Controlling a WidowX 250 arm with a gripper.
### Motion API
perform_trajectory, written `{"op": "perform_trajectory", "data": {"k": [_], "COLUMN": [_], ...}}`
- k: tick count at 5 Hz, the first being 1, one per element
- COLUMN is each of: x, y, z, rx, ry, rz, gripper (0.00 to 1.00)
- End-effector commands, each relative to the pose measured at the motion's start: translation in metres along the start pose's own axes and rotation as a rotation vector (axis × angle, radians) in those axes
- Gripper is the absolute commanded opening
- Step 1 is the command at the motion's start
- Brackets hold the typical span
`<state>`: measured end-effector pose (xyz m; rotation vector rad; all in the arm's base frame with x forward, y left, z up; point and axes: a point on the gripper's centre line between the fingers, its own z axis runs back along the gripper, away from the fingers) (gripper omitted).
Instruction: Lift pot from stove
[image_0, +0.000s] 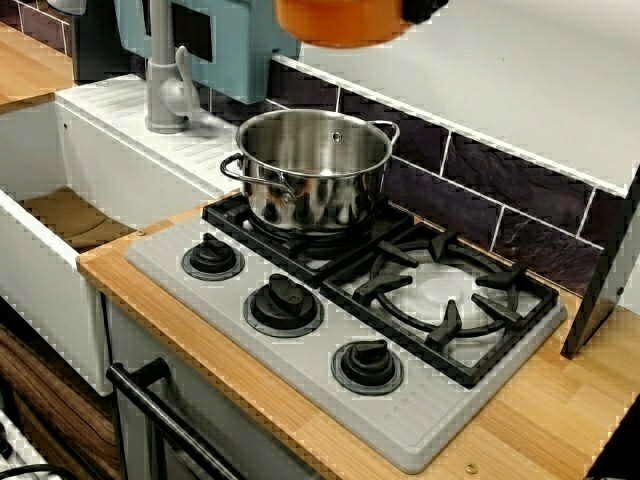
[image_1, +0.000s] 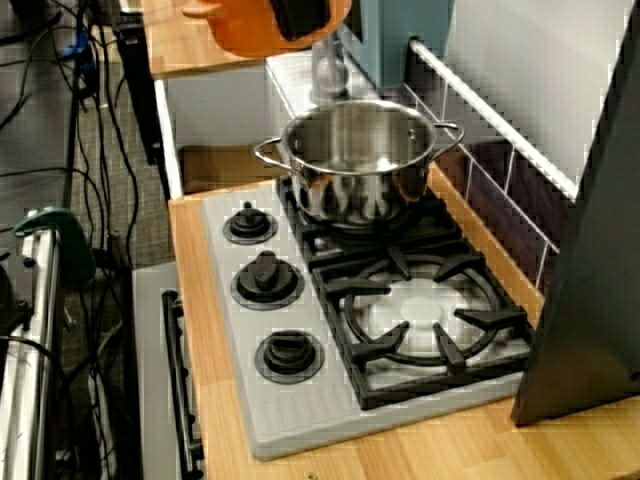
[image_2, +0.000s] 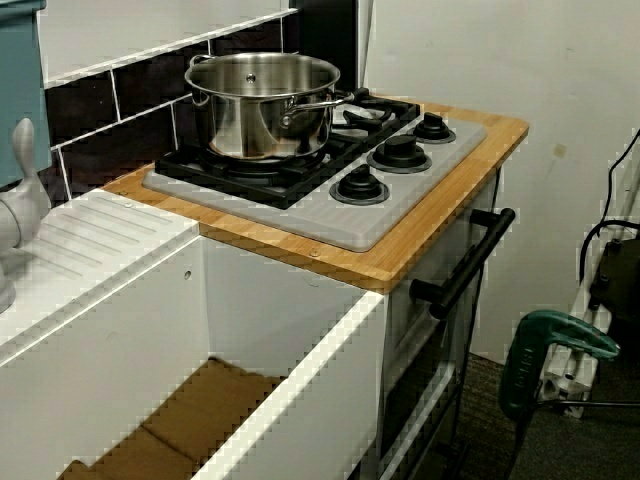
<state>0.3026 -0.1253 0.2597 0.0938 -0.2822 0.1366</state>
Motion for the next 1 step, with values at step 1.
{"op": "perform_trajectory", "data": {"k": [1], "x": [0.0003], "y": [0.0072], "z": [0.0298], "rx": [-0.041], "ry": [-0.075], "rz": [0.027], "gripper": [0.00]}}
